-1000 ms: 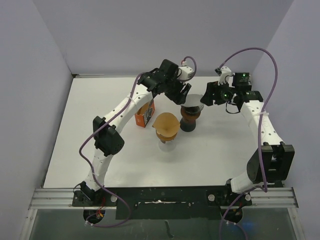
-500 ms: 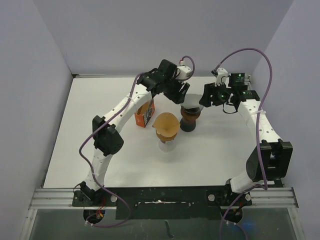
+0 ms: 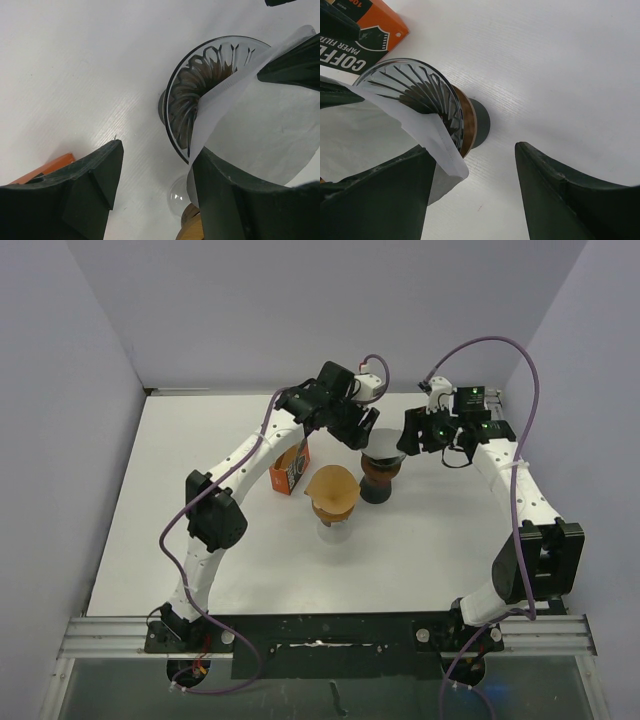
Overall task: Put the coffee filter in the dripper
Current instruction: Place the coffee filter in the coffee dripper.
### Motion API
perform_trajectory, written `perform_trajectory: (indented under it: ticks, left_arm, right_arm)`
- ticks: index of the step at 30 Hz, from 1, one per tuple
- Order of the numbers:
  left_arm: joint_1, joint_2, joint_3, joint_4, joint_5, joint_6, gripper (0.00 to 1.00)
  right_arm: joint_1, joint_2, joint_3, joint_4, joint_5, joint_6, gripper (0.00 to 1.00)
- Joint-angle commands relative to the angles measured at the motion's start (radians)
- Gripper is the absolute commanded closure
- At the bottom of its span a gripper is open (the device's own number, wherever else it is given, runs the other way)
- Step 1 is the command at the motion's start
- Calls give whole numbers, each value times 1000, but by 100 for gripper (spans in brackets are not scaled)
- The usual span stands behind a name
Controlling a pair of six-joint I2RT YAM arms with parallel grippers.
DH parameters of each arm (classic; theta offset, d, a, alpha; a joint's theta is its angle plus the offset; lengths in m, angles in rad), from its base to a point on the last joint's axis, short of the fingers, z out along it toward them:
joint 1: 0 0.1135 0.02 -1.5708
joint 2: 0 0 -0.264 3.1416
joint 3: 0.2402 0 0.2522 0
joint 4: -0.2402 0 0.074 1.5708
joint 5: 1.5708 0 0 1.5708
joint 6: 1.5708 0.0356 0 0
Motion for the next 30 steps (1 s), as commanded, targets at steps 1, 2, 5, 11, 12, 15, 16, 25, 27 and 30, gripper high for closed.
perform_trajectory:
  ticks: [1, 2, 5, 11, 12, 15, 16, 25, 27, 30]
  left_arm:
    - [0, -39, 15, 55, -10, -9, 44]
    - [-2, -37, 18, 55, -11, -9, 44]
    - [-12, -29, 33, 58, -24, -8, 44]
    - [-30, -18, 54, 61, -52, -16, 43]
    - [-31, -19, 55, 63, -52, -21, 42]
    - [-32, -21, 56, 68, -43, -30, 41]
    - [-32, -20, 56, 69, -40, -32, 41]
    - [-25, 1, 53, 80, -27, -60, 40]
    - [-24, 7, 53, 83, -19, -68, 40]
    - [-25, 16, 52, 84, -17, -72, 39]
  right_arm:
    - [12, 0, 41, 21, 33, -18, 35]
    - [13, 0, 41, 21, 37, -18, 34]
    - [14, -8, 40, 24, 45, -17, 32]
    - [20, -16, 45, 27, 42, -9, 32]
    - [21, -16, 44, 29, 39, -8, 32]
    - [20, -20, 39, 35, 26, -5, 32]
    - [20, -19, 38, 36, 23, -5, 33]
    - [26, -9, 22, 47, 49, -2, 35]
    - [29, -7, 19, 47, 54, -1, 36]
    - [33, -4, 11, 52, 58, -4, 36]
